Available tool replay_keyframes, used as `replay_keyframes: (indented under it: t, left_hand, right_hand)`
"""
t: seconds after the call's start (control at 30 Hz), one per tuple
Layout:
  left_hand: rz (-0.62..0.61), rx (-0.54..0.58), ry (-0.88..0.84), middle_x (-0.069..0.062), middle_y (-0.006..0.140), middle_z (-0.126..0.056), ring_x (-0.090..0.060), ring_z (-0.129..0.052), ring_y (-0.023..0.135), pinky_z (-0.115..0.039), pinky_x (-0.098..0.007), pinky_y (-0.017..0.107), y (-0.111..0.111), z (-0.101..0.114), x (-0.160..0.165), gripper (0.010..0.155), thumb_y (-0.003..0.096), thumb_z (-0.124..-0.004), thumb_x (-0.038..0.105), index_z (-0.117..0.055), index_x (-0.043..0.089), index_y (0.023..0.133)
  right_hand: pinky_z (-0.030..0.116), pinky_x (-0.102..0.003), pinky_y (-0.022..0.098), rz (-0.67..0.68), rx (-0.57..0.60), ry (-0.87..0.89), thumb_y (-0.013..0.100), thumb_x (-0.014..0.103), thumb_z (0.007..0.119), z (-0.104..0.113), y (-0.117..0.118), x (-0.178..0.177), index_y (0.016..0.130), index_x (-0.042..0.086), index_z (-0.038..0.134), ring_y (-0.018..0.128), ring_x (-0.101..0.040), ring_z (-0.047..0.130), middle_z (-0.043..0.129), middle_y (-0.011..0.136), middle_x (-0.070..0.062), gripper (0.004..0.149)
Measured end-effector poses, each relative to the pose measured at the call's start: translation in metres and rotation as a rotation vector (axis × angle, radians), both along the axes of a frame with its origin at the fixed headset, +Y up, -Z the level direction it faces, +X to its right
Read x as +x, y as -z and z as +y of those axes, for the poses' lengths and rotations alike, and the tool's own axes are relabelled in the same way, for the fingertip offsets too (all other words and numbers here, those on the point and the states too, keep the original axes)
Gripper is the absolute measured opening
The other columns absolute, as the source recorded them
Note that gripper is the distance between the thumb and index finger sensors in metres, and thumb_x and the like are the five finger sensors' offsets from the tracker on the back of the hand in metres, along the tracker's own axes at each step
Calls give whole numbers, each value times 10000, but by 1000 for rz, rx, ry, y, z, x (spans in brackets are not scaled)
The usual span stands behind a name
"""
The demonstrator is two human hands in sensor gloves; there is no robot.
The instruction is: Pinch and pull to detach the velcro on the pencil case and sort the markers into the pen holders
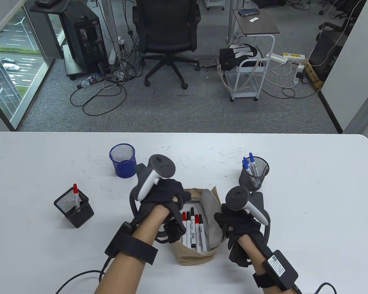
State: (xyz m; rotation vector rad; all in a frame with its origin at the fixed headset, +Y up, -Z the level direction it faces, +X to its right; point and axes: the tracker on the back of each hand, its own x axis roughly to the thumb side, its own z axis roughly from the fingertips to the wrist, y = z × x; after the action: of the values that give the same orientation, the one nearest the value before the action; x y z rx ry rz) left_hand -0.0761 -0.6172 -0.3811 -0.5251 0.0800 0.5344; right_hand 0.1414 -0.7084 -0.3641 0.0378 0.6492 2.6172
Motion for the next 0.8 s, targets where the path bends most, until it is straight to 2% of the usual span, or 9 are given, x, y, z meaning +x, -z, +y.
replay_keyframes:
  t: [0.13,0.3,0.37,0.4,0.43,0.5,0.67,0.8]
  left_hand:
    - [-37,-150,155,-227,903,-981,-379,-1077,683,-1013,-377,390,11,-45,34,631,477,-913,415,-828,63,994]
    - [13,-293,373,-263,954,-919,-404,-1038,734,-1009,-382,397,24,-99,47,729,475,-911,428,-737,12,1049]
    - [15,-329,469,-229,955,-931,-376,-1045,738,-1007,-372,398,29,-119,50,769,464,-917,442,-709,14,1068]
    - [28,-335,476,-213,943,-932,-358,-1058,718,-1006,-360,391,30,-122,51,785,457,-928,447,-698,24,1077]
    - [56,-260,558,-185,897,-981,-335,-1091,667,-1006,-348,369,32,-124,54,782,443,-947,436,-719,32,1072]
    - [26,-284,625,-121,856,-1010,-265,-1114,607,-1000,-313,356,36,-127,56,754,438,-952,433,-737,80,1069]
    - [27,-271,590,-54,779,-1044,-187,-1119,467,-982,-288,304,36,-131,56,789,412,-975,455,-732,58,1050]
    - [28,-220,502,-38,752,-1060,-173,-1122,444,-984,-280,292,33,-126,49,801,388,-994,455,-735,90,1054]
  right_hand:
    - [888,-282,137,2,-2,4,516,328,830,0,0,0,938,-61,725,199,-159,1069,1020,687,-179,584]
    - [888,-283,138,5,-3,8,516,327,830,0,0,0,939,-61,724,199,-160,1069,1020,687,-178,583]
    - [888,-283,138,7,-3,8,515,327,830,0,0,1,939,-60,724,200,-161,1069,1021,686,-178,584]
    - [889,-283,138,7,-4,9,515,327,830,0,0,1,939,-60,724,200,-162,1069,1021,686,-179,584]
    - [888,-283,139,7,-5,9,515,327,831,0,0,1,938,-59,726,200,-161,1069,1021,686,-178,582]
    - [888,-283,138,8,-6,10,515,326,830,0,0,1,939,-60,725,200,-161,1069,1021,686,-179,583]
    - [889,-283,138,8,-5,7,514,324,832,0,0,0,938,-60,726,200,-161,1069,1021,686,-179,582]
    - [889,-282,137,6,-4,4,514,325,832,0,0,1,937,-60,726,199,-159,1069,1022,685,-177,582]
